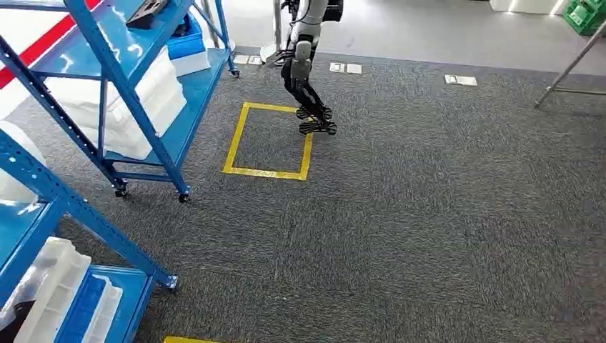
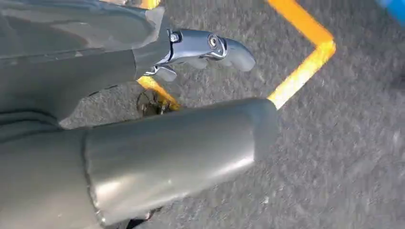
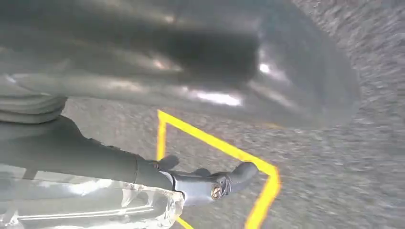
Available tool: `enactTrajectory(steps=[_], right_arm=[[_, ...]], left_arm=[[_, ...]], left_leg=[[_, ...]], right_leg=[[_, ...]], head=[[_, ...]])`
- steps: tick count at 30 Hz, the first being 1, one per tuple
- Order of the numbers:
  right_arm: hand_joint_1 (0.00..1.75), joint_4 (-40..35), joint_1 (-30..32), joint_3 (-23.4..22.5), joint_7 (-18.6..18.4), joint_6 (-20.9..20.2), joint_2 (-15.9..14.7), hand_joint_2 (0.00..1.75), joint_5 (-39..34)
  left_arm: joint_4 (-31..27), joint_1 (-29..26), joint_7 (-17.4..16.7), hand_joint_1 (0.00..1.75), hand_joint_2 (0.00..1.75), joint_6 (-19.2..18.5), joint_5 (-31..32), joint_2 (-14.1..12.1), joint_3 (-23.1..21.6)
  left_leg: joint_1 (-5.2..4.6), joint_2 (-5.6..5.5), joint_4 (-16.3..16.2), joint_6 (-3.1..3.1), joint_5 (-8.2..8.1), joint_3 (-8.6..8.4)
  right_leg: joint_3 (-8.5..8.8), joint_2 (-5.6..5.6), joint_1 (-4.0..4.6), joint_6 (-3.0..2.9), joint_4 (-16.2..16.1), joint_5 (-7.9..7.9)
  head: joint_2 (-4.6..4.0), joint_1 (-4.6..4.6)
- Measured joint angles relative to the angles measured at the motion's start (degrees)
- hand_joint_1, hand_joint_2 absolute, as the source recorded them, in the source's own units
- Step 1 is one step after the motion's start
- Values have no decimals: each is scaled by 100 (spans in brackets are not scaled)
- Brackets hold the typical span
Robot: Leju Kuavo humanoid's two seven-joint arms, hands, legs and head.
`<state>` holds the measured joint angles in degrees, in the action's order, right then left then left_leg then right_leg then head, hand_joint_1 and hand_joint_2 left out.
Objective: Take the parts from the cabinet and place them on the table.
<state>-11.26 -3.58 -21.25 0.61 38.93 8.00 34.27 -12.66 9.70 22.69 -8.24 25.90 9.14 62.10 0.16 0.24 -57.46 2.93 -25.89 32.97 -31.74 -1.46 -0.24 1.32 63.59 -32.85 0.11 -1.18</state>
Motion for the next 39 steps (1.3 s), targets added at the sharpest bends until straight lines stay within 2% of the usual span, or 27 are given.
enactTrajectory(steps=[2,3,10,11,12,13,14,15,16,18,19,20,21,22,23,24,25,26,29,30,31,32,34,35,36,38,39], right_arm=[[0,2,25,-11,0,0,-7,0,-31],[0,2,31,-13,2,2,-9,0,-35],[0,2,35,-17,2,2,-9,0,-48],[0,2,39,-22,9,2,-13,0,-48],[0,2,35,-22,11,4,-13,0,-48],[0,6,32,-35,13,7,-2,0,-48],[0,7,-2,-59,26,20,-7,0,-39],[0,7,5,-72,26,22,-4,0,-46],[0,7,7,-81,28,24,-2,0,-39],[0,7,31,-98,26,24,-4,0,-39],[0,7,36,-107,26,24,-11,0,-39],[0,7,35,-109,26,24,-11,0,-39],[0,7,30,-109,26,24,-7,0,-35],[0,7,25,-109,26,24,-4,0,-31],[0,7,22,-109,26,24,0,0,-28],[0,7,21,-109,26,24,6,0,-24],[0,7,24,-109,26,24,17,0,-20],[0,7,20,-109,26,28,17,0,-16],[0,4,-15,-109,26,31,37,0,-15],[0,0,-10,-109,28,33,31,0,-11],[0,2,4,-111,28,35,28,0,-7],[0,2,9,-114,26,35,28,0,-7],[0,2,30,-122,24,39,13,0,-4],[0,2,36,-122,24,42,13,0,7],[0,2,40,-129,24,46,9,0,7],[0,2,35,-146,59,59,-7,0,22],[0,2,40,-153,68,66,-9,0,24]], left_arm=[[0,20,-4,0,0,0,33,6,-24],[2,13,-9,0,0,0,35,6,-26],[2,10,-11,0,0,0,37,6,-28],[2,6,-22,0,0,0,39,15,-48],[2,6,-22,0,0,0,37,15,-50],[0,20,-26,0,0,0,39,11,-74],[2,1,-28,0,0,2,39,9,-105],[2,-10,-33,0,0,17,39,0,-111],[2,9,-33,0,0,17,39,2,-114],[2,25,-39,0,0,15,39,9,-118],[2,21,-39,0,0,17,42,15,-120],[2,17,-39,0,0,17,39,15,-120],[2,12,-41,0,0,20,39,15,-120],[2,12,-44,0,0,31,39,13,-120],[2,15,-44,0,0,35,39,9,-120],[0,24,-44,0,0,35,39,4,-122],[-2,44,-44,0,0,35,39,-2,-122],[-2,57,-44,0,0,35,39,0,-122],[-2,39,-44,0,0,35,42,-15,-125],[0,27,-46,0,0,35,42,4,-122],[0,43,-46,0,0,42,39,6,-122],[-2,61,-48,0,0,39,42,11,-125],[0,58,-61,0,0,37,42,22,-125],[0,49,-68,0,0,37,42,22,-125],[0,37,-79,0,0,37,41,24,-125],[0,33,-90,0,0,37,46,35,-131],[0,38,-90,0,0,37,50,35,-135]], left_leg=[[0,-162,-1,12,9,24],[0,-235,-4,9,10,24],[1,-292,-6,4,13,22],[16,-441,-18,-16,17,15],[20,-469,-19,-21,18,15],[6,-634,-96,-133,-11,48],[14,-719,-66,-199,12,85],[34,-403,-221,-251,-93,162],[31,-189,-542,-269,-315,312],[45,-90,-1409,-293,-740,733],[45,-72,-1819,-298,-869,938],[45,-66,-1893,-289,-837,979],[43,-62,-1709,-267,-688,884],[35,-32,-1296,-233,-462,655],[11,69,-718,-184,-215,324],[-27,306,-299,-116,-92,71],[-99,525,-147,-88,-169,15],[-106,410,-142,-87,-146,35],[-117,215,-62,-31,-100,32],[-49,148,15,-28,-27,-49],[-29,88,42,5,-8,-52],[-23,5,43,28,7,-31],[-19,-170,39,30,15,-7],[-14,-252,37,18,22,-7],[-3,-324,33,13,24,-11],[33,-497,-1,-35,18,-12],[42,-566,-37,-74,1,1]], right_leg=[[-457,99,-30,-28,895,-341],[-599,112,-32,3,1167,-396],[-623,115,-40,34,1194,-363],[-385,131,-79,176,624,-51],[-299,143,-91,204,438,33],[102,511,-143,287,-511,353],[134,363,-106,98,-520,396],[135,213,-129,-16,-549,446],[131,155,-106,-71,-549,442],[116,6,-65,-114,-549,432],[106,-82,-45,-123,-548,426],[102,-150,-31,-126,-548,423],[104,-213,-21,-130,-548,420],[115,-280,-11,-140,-548,412],[135,-347,1,-149,-548,403],[155,-394,7,-153,-549,397],[159,-434,54,-124,-539,374],[152,-483,54,-104,-546,367],[228,-685,71,-42,-577,349],[164,-385,44,-1,-477,301],[70,-69,34,-21,-233,155],[-140,68,16,-55,212,-55],[-553,113,-13,-56,1039,-356],[-632,115,-26,-12,1187,-362],[-582,117,-47,55,1057,-264],[-137,188,-119,242,87,188],[92,385,-175,315,-401,370]], head=[[0,-11],[0,-9],[0,-9],[0,-9],[0,-9],[0,-27],[0,-16],[0,-9],[0,24],[0,26],[0,26],[0,26],[0,26],[0,26],[0,26],[0,26],[0,24],[0,15],[0,28],[0,19],[0,19],[0,-9],[0,-13],[0,-13],[0,-11],[0,-9],[0,-18]])
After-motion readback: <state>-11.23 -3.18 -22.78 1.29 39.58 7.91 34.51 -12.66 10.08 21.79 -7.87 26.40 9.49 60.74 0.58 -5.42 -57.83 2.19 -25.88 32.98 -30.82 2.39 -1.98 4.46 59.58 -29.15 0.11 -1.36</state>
